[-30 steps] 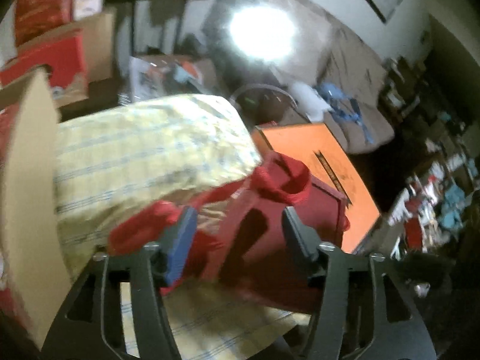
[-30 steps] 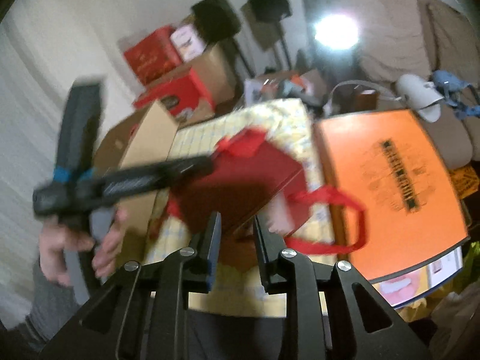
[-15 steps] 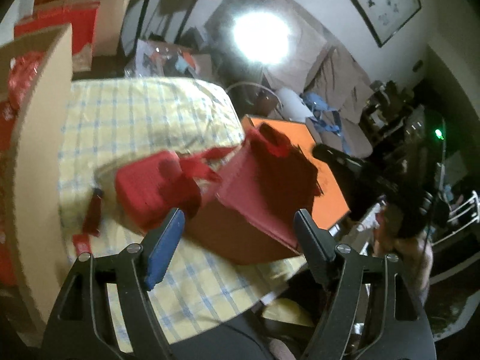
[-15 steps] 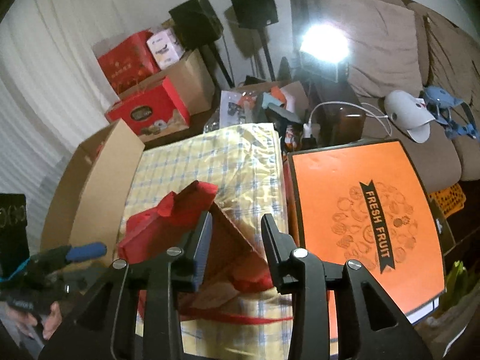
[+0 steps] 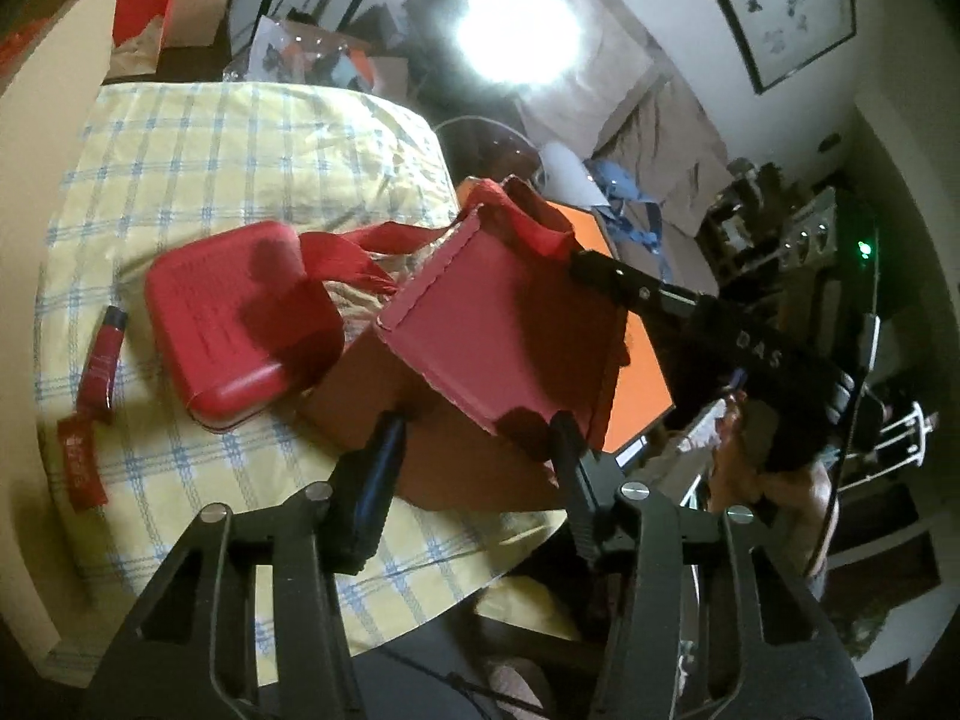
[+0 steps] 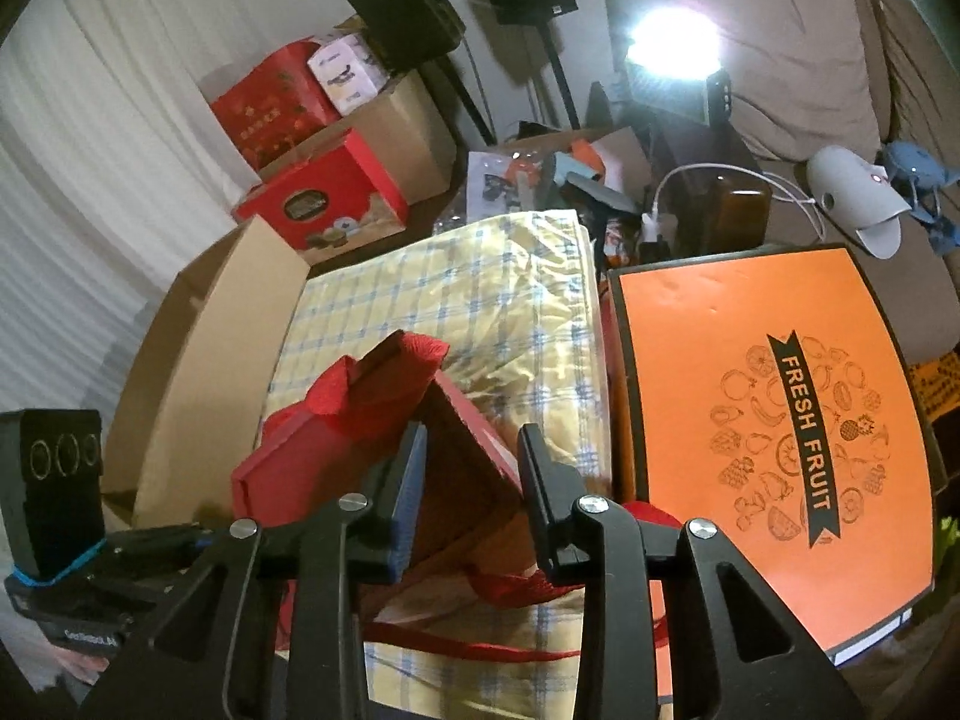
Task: Organize objects
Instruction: 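Grasp the red box with both grippers and lift it off the table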
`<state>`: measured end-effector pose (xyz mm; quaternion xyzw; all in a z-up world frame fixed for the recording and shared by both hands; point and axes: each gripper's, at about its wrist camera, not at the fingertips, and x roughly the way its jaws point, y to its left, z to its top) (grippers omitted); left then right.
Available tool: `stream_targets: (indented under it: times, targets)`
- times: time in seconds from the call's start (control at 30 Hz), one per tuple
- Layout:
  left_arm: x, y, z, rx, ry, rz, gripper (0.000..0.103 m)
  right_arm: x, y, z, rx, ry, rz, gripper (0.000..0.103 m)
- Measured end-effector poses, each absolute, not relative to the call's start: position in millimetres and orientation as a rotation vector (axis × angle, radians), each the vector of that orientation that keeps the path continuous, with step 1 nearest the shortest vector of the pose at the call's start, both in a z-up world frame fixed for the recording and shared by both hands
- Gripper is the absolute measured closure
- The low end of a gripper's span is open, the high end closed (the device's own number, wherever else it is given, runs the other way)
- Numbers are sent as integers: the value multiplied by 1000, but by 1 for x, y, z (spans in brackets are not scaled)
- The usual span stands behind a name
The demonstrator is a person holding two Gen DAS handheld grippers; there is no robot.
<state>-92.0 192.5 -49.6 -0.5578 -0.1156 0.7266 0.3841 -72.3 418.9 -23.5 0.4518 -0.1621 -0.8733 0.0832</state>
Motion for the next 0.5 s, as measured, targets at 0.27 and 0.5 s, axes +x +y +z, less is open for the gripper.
stream_targets:
  times: [0.27, 0.5]
  targets:
    - [-92, 198, -34, -1394, -278, 1871, 57, -53, 415, -7, 1328, -475, -2626, 72]
    - [-91, 201, -28, -1385, -248, 1897, 57, -41, 407, -1, 1354, -437, -2665, 72]
